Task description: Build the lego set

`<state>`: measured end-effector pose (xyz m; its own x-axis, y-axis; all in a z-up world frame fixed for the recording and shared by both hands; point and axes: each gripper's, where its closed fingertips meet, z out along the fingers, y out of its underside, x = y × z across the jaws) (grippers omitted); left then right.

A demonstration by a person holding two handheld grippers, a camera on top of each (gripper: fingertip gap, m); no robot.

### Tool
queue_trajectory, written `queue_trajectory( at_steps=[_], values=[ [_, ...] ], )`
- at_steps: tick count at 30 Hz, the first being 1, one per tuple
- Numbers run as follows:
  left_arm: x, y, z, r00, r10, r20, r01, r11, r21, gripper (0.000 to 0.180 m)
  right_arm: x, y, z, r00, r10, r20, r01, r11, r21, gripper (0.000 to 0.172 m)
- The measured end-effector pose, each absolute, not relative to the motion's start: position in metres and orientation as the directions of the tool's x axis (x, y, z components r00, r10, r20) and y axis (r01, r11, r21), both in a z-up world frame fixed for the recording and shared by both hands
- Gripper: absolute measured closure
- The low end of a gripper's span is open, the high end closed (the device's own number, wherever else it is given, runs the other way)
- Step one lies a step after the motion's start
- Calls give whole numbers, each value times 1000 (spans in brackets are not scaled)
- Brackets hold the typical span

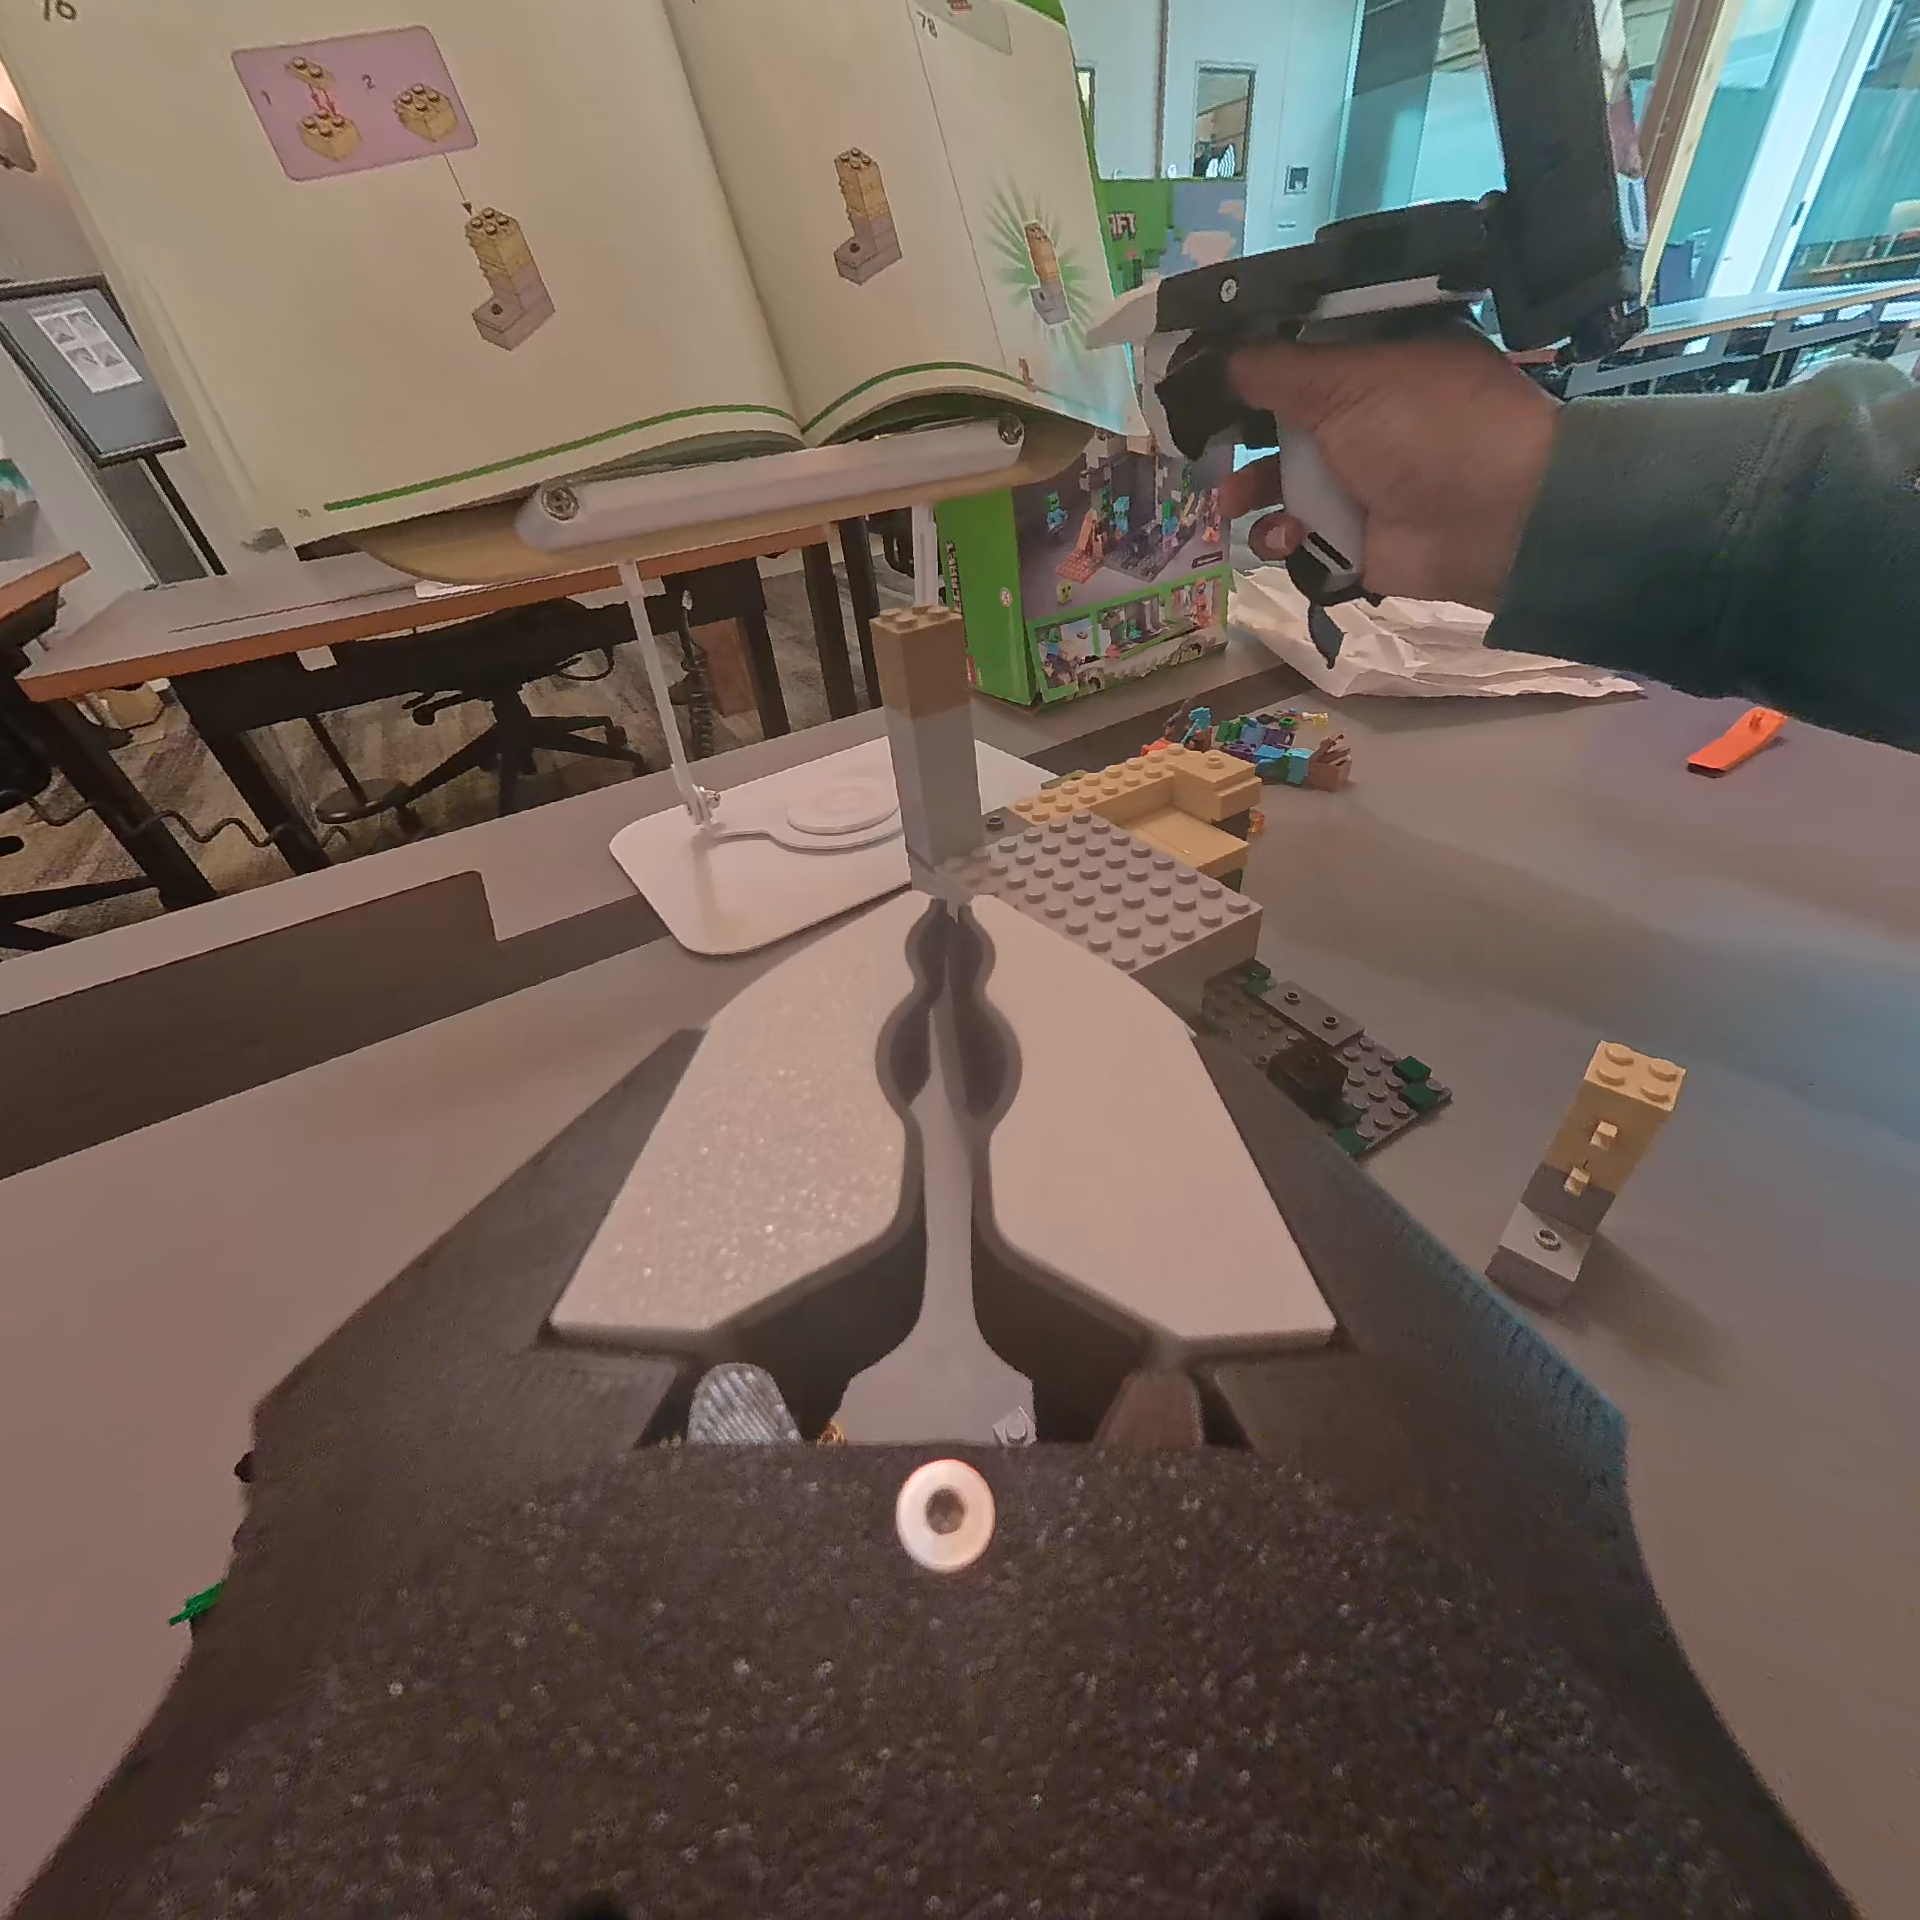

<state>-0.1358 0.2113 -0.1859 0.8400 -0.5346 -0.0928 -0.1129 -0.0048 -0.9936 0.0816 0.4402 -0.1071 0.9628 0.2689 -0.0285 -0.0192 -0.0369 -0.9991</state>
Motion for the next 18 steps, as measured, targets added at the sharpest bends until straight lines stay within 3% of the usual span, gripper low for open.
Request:
queue_trajectory(
  at_steps=[18],
  values=[
    [-132, 208, -180, 830, -550, -94, -104, 12, -994, 179, 67, 390, -88, 966, 259, -13, -11, -9, -1000, 171]
  ],
)
